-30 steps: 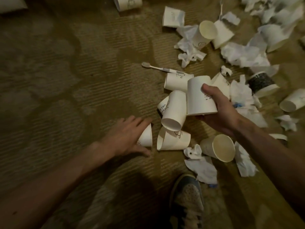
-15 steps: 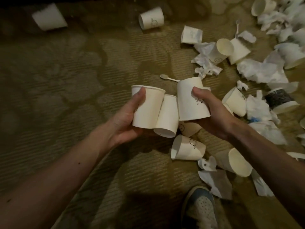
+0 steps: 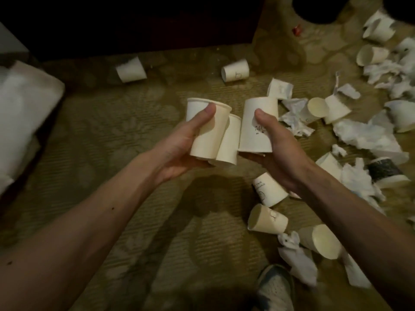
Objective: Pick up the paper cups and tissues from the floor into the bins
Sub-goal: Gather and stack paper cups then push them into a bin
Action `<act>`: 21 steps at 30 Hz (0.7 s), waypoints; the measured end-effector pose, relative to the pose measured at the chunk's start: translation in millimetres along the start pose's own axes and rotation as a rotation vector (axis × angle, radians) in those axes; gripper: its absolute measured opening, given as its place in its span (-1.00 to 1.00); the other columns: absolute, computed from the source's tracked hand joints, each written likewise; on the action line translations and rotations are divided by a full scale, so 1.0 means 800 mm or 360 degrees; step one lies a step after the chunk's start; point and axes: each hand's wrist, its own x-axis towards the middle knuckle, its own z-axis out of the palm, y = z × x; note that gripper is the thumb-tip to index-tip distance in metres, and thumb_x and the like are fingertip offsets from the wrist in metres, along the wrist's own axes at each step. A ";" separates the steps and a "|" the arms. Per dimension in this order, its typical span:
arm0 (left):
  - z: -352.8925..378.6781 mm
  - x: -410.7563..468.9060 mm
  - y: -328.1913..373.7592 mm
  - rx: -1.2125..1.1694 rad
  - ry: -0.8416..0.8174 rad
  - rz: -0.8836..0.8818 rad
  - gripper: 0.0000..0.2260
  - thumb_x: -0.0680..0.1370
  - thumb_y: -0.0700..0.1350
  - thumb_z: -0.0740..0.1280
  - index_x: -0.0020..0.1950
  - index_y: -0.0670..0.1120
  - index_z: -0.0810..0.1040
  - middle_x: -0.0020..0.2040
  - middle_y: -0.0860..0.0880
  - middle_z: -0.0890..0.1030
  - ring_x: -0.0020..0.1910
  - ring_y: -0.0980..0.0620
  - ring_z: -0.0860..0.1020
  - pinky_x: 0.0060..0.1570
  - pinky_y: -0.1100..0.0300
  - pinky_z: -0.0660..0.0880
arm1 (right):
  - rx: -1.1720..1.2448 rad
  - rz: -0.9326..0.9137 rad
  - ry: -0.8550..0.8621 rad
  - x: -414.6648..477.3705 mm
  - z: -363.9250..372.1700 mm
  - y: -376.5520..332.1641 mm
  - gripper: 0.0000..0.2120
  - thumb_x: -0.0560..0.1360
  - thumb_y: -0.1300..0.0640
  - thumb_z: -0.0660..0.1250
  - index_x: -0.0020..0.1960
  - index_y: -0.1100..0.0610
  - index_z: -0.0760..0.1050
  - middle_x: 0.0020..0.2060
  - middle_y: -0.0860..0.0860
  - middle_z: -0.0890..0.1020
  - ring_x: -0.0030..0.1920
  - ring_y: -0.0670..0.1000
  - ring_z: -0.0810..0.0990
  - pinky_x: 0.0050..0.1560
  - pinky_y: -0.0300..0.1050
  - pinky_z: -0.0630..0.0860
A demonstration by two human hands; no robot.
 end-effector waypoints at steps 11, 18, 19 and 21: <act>0.279 -0.261 0.372 0.0455 -0.0155 0.0048 -0.38 0.31 0.38 0.35 0.27 0.09 0.47 -0.07 0.06 0.71 -0.09 0.04 0.69 -0.13 0.06 0.66 | 0.0120 -0.0008 0.0333 -0.288 0.012 -0.439 -0.44 0.46 -0.21 0.39 0.33 0.11 0.46 0.10 0.12 0.68 0.07 0.12 0.68 0.09 0.22 0.61; 0.442 -0.395 0.594 0.0685 -0.0201 0.0128 -0.49 0.33 0.46 0.34 0.16 0.22 0.50 -0.07 0.12 0.70 -0.10 0.08 0.68 -0.22 0.13 0.62 | 0.0295 -0.0096 0.0367 -0.438 0.009 -0.692 -0.23 0.27 -0.36 0.45 0.34 0.03 0.42 0.07 0.05 0.70 0.07 0.08 0.69 0.14 0.20 0.59; 0.457 -0.405 0.615 0.0692 -0.0182 0.0140 -0.50 0.32 0.48 0.33 0.13 0.24 0.51 -0.07 0.13 0.70 -0.09 0.09 0.68 -0.19 0.12 0.62 | 0.0316 -0.0121 0.0363 -0.450 0.009 -0.718 -0.24 0.29 -0.36 0.42 0.34 0.04 0.41 0.06 0.06 0.70 0.07 0.09 0.69 0.14 0.19 0.60; 0.482 -0.419 0.650 0.0708 -0.0162 0.0175 -0.57 0.33 0.52 0.29 0.04 0.31 0.53 -0.07 0.14 0.69 -0.11 0.11 0.68 -0.22 0.15 0.63 | 0.0308 -0.0164 0.0360 -0.466 0.008 -0.762 -0.25 0.28 -0.39 0.38 0.32 0.02 0.43 0.04 0.07 0.70 0.06 0.10 0.69 0.12 0.20 0.60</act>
